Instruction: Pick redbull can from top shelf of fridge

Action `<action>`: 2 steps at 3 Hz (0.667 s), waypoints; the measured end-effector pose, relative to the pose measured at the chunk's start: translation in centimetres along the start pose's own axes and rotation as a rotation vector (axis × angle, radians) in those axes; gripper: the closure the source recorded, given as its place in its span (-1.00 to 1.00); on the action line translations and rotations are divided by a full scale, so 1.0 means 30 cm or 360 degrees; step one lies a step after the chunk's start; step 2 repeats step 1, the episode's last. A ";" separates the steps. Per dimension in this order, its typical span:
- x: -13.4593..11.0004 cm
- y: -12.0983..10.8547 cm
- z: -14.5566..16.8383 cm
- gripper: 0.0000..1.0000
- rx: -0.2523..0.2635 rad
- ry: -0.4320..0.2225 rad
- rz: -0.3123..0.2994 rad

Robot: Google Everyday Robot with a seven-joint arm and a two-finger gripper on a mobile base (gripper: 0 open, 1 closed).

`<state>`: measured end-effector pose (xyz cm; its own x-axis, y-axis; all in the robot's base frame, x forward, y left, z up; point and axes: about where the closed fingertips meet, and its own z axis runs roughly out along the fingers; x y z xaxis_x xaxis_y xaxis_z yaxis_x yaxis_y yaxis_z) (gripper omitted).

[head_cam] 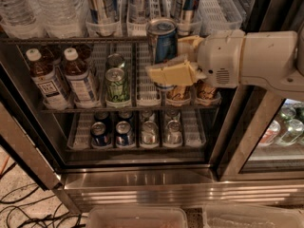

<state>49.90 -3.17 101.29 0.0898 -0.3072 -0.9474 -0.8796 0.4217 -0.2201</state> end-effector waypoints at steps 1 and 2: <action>-0.003 0.016 0.001 1.00 -0.0027 0.0001 -0.0004; -0.003 0.016 0.001 1.00 -0.0027 0.0001 -0.0004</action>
Offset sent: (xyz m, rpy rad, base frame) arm 0.0000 0.0000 0.0000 0.0000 0.0000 0.0000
